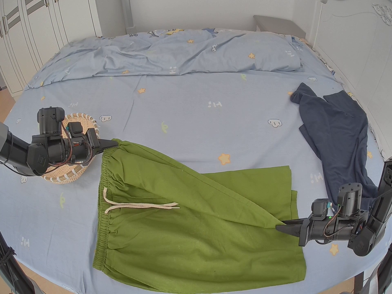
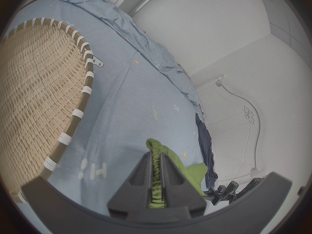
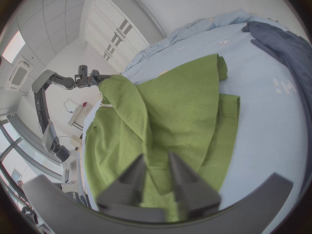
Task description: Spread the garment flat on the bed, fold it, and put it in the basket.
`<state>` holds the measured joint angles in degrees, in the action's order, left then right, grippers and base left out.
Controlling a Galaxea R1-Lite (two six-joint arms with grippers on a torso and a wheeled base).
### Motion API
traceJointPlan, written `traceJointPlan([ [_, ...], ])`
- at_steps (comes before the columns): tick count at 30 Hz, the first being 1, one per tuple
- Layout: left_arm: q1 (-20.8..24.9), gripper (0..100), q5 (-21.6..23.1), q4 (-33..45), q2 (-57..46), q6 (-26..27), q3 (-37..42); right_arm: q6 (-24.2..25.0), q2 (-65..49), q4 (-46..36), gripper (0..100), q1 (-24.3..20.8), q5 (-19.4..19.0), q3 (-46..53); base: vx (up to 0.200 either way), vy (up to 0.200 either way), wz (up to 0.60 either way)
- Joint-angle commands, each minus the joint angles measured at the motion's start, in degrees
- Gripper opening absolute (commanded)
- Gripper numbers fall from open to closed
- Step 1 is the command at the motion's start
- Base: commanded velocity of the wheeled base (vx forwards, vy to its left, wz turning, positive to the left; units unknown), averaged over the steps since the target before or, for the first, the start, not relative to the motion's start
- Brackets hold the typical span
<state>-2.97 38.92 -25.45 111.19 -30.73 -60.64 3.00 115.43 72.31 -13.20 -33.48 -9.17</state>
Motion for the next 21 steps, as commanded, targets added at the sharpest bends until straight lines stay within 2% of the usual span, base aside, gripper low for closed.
traceJointPlan([
  [1, -0.01, 0, 0.01, -0.03, 0.08, -0.03, 0.08, -0.01, 0.14, 0.02, 0, 0.02, -0.10, -0.06, 0.000, 0.000, 0.00],
  [10, -0.01, 0, 0.01, -0.03, -0.01, -0.03, 0.26, 0.34, -0.74, 0.02, 0, 0.02, -0.10, -0.15, 0.000, 0.000, 0.00],
  [14, -0.01, 0, 0.01, -0.03, -0.54, 0.23, 0.78, 2.19, -9.26, -3.06, 0, 0.11, 0.08, -2.26, 0.000, 0.000, 0.00],
  [17, -0.01, 0, 0.01, -0.03, -0.54, 0.23, 0.87, 3.51, -17.17, -14.04, 0, 0.28, 0.08, -7.18, 0.000, 0.000, 0.00],
  [21, -0.01, 0, 0.01, -0.03, -0.62, 0.41, 1.05, 3.59, -29.39, -34.79, 0, 0.37, -0.10, -14.65, 0.000, 0.000, 0.00],
])
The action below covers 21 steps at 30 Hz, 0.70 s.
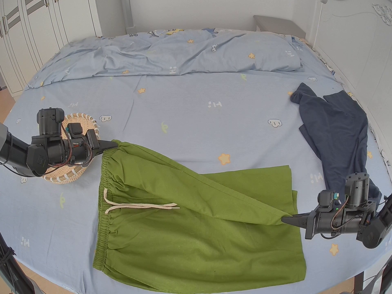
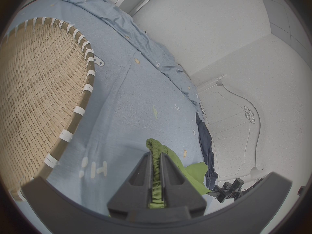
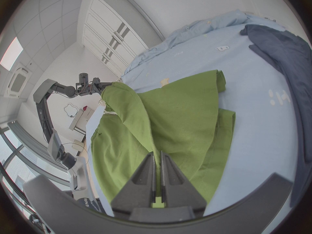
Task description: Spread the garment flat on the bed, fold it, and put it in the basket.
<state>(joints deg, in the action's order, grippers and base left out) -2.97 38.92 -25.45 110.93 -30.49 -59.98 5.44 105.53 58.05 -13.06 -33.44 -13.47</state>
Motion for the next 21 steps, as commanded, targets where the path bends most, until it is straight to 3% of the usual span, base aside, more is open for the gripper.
traceJointPlan([
  [1, -0.01, 0, 0.01, -0.03, -0.37, 0.17, 0.39, 1.15, -20.46, -22.10, 0, 0.22, -0.22, -10.96, 0.000, 0.000, 0.00],
  [2, -0.01, 0, 0.01, -0.03, -0.46, 0.34, 0.56, 1.07, -25.47, -30.45, 0, 0.14, -0.22, -15.18, 0.000, 0.000, 0.00],
  [5, -0.01, 0, 0.01, -0.12, -0.46, 0.52, 0.65, 0.98, -28.89, -38.01, 0, 0.31, -0.31, -21.07, 0.000, 0.000, 0.00],
  [12, -0.01, 0, -0.25, -0.47, -0.81, 0.69, 1.09, 1.07, -29.24, -43.46, 0, 0.49, -0.40, -26.52, 0.000, 0.000, 0.00],
  [21, -0.01, 0, -0.87, -7.33, -0.98, -0.01, 3.82, 1.15, -34.87, -48.65, 0, -1.18, -0.22, -27.49, 0.000, 0.000, 0.00],
])
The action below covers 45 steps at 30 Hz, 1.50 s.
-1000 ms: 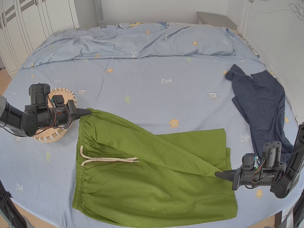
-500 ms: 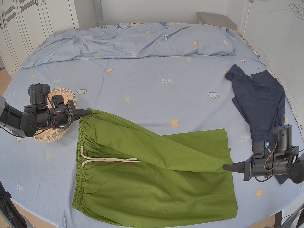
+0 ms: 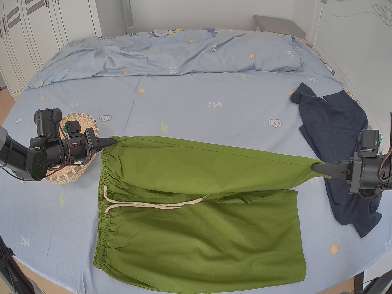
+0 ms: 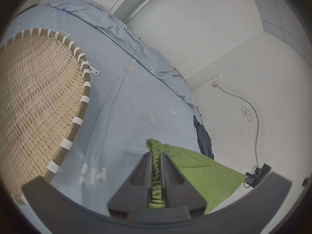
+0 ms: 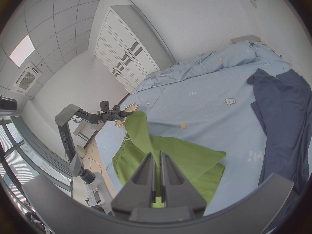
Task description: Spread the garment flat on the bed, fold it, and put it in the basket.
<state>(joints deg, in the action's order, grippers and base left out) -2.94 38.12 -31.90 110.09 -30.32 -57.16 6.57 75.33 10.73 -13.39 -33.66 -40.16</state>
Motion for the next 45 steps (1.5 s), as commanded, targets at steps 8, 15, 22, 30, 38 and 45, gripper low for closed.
traceJointPlan([
  [8, 0.04, 0, 0.02, -1.06, -0.14, -0.09, 1.26, 0.20, -9.50, -6.51, 0, -4.98, 0.17, -1.42, 0.000, 0.000, 0.00],
  [15, 0.13, 0, 0.02, -1.06, -0.05, 0.00, 1.35, 0.11, -7.39, -7.56, 0, -4.19, 0.52, -2.47, 0.000, 0.000, 0.00],
  [22, 0.04, 0, -0.06, -2.64, 0.03, -0.18, 1.44, 0.11, -0.97, -7.30, 0, -0.77, -0.27, -4.67, 0.000, 0.000, 0.00],
  [30, -0.05, 0, -2.17, -4.92, 0.65, -0.18, 0.91, 0.11, 5.89, -7.56, 0, 0.82, -0.18, -11.00, 0.000, 0.000, 0.00],
  [38, -1.37, 0, -3.75, -9.41, 1.00, -2.73, 0.65, -0.42, 16.52, -5.37, 0, 1.96, -0.18, -19.35, 0.000, 0.000, 0.00],
  [45, -1.72, 0, -3.75, -9.58, 1.09, -2.55, 0.65, -0.33, 24.96, -2.73, 0, 3.28, -0.18, -26.73, 0.000, 0.000, 0.00],
])
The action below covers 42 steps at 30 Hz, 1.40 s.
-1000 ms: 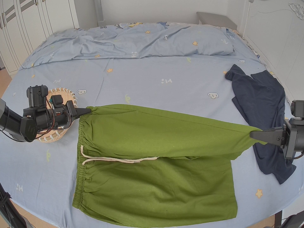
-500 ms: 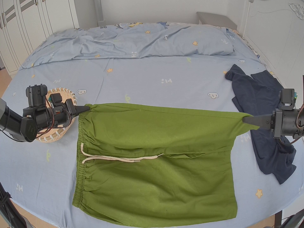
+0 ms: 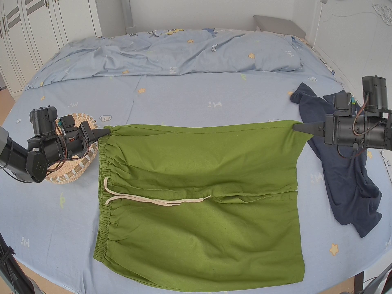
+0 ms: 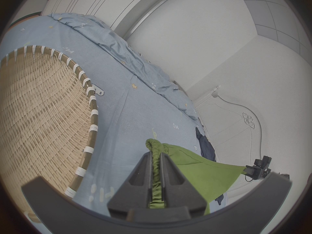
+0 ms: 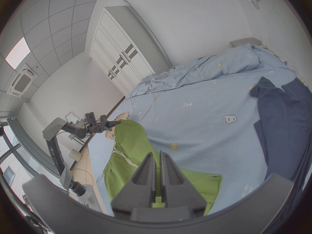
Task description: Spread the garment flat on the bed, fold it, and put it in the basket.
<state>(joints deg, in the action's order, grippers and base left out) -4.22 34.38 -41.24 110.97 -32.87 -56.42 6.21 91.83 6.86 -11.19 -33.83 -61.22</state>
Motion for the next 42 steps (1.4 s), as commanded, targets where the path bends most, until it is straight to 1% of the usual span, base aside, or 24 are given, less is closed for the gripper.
traceJointPlan([
  [1, -0.44, 0, -0.01, -0.33, 0.30, -0.09, -0.10, 0.04, 9.33, 1.22, 0, 1.52, -0.01, -6.63, 0.000, 0.000, 0.00],
  [8, -0.44, 0, -0.10, -2.88, 2.06, 0.08, -0.01, -0.05, 14.60, 1.13, 0, 3.81, -0.01, -13.75, 0.000, 0.000, 0.00],
  [14, -0.62, 0, -0.01, -3.06, 2.85, 0.26, -0.54, -0.14, 17.33, 1.40, 0, 5.48, -0.01, -16.56, 0.000, 0.000, 0.00],
  [18, -0.35, 0, -0.10, -3.14, 5.22, 0.35, -2.20, -0.14, 21.72, 1.40, 0, 6.71, -0.01, -21.22, 0.000, 0.000, 0.00],
  [29, 0.00, 0, -0.10, -4.20, 9.70, -0.09, -8.09, 0.04, 27.61, 1.13, 0, 6.71, 0.08, -27.28, 0.000, 0.000, 0.00],
  [36, -0.53, 0, -0.36, -6.04, 11.20, -0.01, -9.68, -0.05, 30.42, 0.96, 0, 6.97, 0.08, -29.75, 0.000, 0.000, 0.00],
  [42, -0.79, 0, -0.45, -6.13, 12.08, -0.01, -11.08, 0.04, 32.89, 0.96, 0, 7.32, 0.08, -31.68, 0.000, 0.000, 0.00],
])
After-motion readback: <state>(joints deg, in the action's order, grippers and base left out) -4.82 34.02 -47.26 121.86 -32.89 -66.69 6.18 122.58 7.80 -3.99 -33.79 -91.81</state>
